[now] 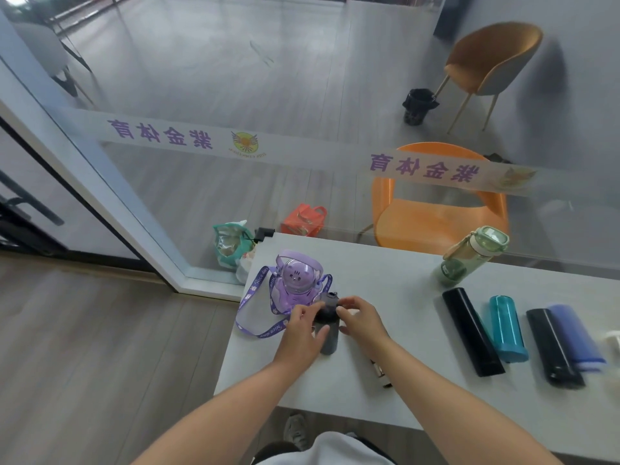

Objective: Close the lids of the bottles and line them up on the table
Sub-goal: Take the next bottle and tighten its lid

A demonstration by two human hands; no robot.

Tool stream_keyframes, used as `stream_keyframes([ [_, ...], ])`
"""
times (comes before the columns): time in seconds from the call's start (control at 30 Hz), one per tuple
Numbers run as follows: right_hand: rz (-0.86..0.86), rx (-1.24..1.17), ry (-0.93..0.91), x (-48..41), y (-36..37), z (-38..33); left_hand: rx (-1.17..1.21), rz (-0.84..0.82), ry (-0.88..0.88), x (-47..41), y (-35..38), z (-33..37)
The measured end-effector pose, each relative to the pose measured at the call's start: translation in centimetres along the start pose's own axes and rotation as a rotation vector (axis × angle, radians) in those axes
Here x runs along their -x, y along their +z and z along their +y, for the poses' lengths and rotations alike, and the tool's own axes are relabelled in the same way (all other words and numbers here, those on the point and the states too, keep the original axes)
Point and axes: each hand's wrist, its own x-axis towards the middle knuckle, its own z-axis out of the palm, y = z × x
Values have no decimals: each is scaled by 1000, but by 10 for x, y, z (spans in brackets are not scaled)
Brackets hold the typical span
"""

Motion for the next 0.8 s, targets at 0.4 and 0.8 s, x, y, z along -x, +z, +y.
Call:
stream_keyframes([
  [0.4, -31, 510, -81, -12, 7, 19, -126, 110, -150, -14, 12, -3],
  [0.8, -405, 811, -16, -10, 36, 89, -47, -45, -479, 20, 52, -86],
])
